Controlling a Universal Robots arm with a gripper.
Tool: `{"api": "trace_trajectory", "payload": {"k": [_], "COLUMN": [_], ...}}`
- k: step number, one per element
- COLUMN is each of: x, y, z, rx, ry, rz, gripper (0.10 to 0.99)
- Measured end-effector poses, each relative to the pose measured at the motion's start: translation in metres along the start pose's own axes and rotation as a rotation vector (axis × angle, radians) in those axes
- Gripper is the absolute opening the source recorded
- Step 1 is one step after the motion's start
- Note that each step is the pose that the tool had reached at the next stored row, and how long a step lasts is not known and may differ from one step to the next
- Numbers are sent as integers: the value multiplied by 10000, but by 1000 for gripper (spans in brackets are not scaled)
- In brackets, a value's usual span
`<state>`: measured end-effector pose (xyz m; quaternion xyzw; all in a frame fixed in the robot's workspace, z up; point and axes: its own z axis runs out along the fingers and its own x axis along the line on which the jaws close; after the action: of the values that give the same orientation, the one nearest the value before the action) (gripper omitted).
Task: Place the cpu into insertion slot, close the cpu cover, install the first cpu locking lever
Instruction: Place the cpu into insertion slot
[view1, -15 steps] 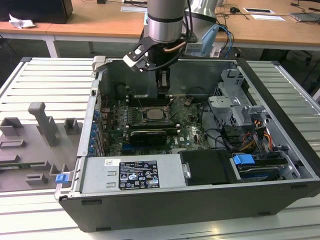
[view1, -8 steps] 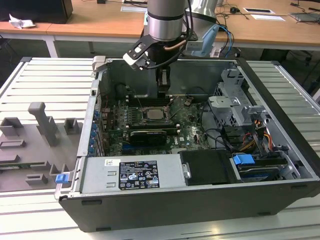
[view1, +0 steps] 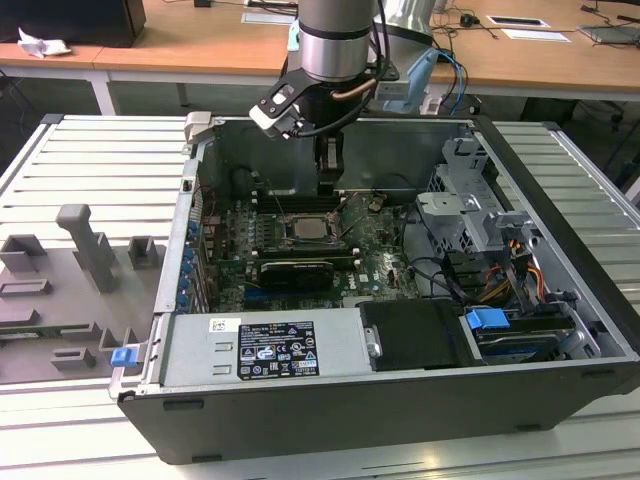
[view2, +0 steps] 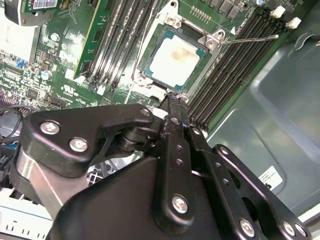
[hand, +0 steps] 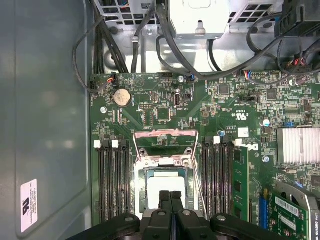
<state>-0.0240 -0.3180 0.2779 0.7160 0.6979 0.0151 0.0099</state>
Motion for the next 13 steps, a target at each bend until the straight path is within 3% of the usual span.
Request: {"api": "trace_trajectory", "payload": {"k": [13], "x": [1], "y": [15], "z": [-23], "rx": [1], "ry": [-1], "rz": [0], "gripper": [106]}}
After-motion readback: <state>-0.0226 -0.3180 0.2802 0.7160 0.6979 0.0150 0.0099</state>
